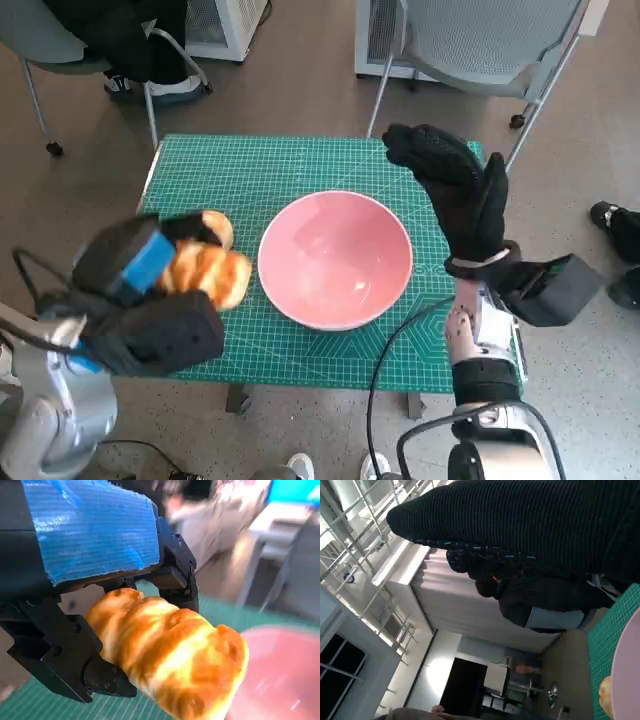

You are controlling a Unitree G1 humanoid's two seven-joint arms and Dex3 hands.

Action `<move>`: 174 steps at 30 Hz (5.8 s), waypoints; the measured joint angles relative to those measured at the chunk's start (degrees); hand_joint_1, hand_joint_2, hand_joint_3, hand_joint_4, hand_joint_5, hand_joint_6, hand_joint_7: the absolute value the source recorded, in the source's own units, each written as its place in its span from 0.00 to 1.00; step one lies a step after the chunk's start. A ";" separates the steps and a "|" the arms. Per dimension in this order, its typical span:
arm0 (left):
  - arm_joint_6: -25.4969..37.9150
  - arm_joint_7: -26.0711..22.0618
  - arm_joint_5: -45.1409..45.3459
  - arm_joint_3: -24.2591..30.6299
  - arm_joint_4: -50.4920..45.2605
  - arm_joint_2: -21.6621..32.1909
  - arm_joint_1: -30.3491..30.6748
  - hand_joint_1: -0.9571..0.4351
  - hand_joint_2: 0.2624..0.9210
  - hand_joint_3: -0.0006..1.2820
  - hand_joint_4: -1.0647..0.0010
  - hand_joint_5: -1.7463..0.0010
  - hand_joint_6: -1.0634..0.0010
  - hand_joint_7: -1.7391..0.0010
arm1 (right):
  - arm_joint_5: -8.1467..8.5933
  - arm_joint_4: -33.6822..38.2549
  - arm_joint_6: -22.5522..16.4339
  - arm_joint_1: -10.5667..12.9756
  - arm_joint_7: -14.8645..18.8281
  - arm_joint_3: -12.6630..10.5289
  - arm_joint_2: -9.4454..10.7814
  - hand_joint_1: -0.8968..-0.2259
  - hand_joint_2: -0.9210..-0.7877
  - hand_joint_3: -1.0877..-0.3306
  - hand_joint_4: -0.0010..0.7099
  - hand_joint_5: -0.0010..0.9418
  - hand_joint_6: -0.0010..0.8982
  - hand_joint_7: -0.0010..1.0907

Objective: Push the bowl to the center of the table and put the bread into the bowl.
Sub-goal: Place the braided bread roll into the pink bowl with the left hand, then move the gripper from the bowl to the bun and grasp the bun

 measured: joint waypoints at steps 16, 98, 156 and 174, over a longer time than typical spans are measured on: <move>-4.15 -1.05 2.41 -7.26 5.89 -6.28 -15.13 0.69 0.89 0.05 0.18 0.44 0.29 0.41 | -0.19 -1.68 -0.35 0.92 -0.85 0.03 -0.13 0.29 0.00 0.29 0.11 0.00 0.16 0.05; -16.18 -12.48 -7.30 -4.55 30.84 -2.85 -23.25 0.43 0.67 0.01 1.00 1.00 0.87 0.99 | -1.16 -4.80 -0.57 3.11 -4.36 1.24 -0.80 0.31 0.00 0.26 0.13 0.00 0.14 0.10; -17.76 -1.83 4.40 -20.30 83.84 -9.62 -40.63 0.30 0.61 0.00 1.00 1.00 0.93 1.00 | -0.23 2.81 -2.16 -1.49 -1.04 0.16 -0.71 0.29 0.00 0.28 0.14 0.00 0.11 0.16; -24.15 -1.01 3.89 -23.62 100.99 -14.25 -48.63 0.34 0.60 0.00 1.00 1.00 0.95 1.00 | -0.11 2.65 -2.13 -1.47 -0.57 0.01 -0.77 0.28 0.00 0.26 0.14 0.00 0.10 0.18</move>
